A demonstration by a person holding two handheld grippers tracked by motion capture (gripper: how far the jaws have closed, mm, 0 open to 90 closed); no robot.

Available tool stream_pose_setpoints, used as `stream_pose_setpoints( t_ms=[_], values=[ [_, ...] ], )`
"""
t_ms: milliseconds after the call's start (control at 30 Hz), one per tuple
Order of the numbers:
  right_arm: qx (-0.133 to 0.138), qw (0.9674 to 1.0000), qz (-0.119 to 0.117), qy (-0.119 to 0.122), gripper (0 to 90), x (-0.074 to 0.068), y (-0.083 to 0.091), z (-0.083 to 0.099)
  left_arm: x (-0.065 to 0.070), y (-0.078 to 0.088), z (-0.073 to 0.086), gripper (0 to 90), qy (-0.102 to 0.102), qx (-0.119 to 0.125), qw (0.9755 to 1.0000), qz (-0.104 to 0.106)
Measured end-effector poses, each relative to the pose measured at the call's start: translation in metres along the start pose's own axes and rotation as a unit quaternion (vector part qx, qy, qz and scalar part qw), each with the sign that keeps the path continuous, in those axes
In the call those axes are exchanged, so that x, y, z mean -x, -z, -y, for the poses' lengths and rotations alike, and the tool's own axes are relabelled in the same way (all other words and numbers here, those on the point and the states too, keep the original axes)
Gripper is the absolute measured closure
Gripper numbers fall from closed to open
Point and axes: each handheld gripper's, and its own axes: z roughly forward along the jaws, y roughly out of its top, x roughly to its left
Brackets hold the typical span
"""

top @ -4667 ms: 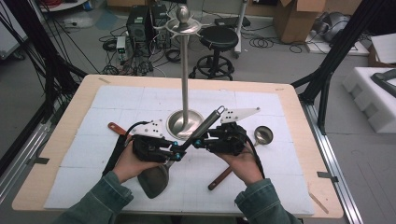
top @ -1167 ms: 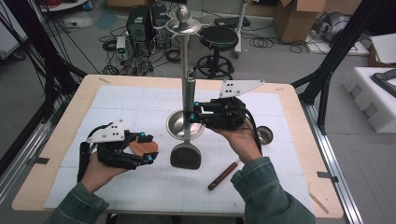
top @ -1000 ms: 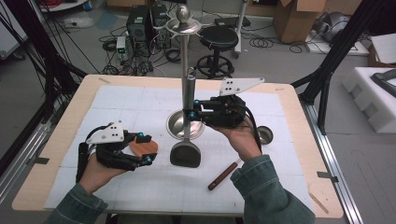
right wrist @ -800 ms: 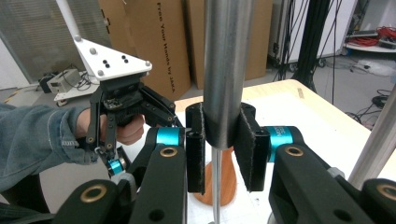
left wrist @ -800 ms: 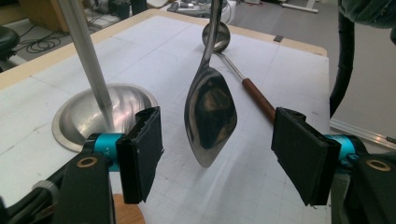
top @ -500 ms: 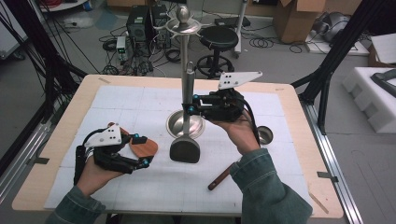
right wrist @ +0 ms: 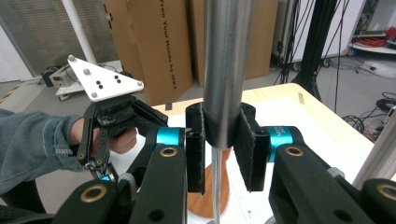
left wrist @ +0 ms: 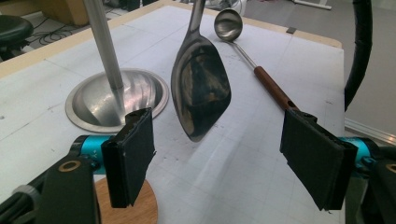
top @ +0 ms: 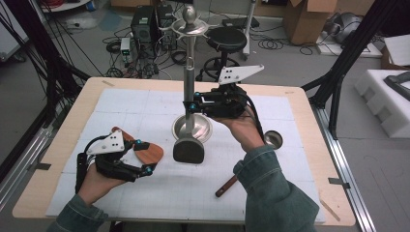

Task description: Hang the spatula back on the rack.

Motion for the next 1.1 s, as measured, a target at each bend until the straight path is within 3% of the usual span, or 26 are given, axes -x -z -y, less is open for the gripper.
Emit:
stream_pose_setpoints(
  t_ms=[833,1100],
  values=[
    [0.017,0.9999,0.002,-0.001,75.9,0.012,0.001,-0.017,-0.001,0.003,0.005,25.7,0.003,0.002,1.0000,-0.001],
    [0.011,0.9999,-0.001,0.000,75.9,0.017,-0.004,-0.023,-0.002,0.004,0.005,25.7,0.005,0.007,1.0000,0.000]
  ],
)
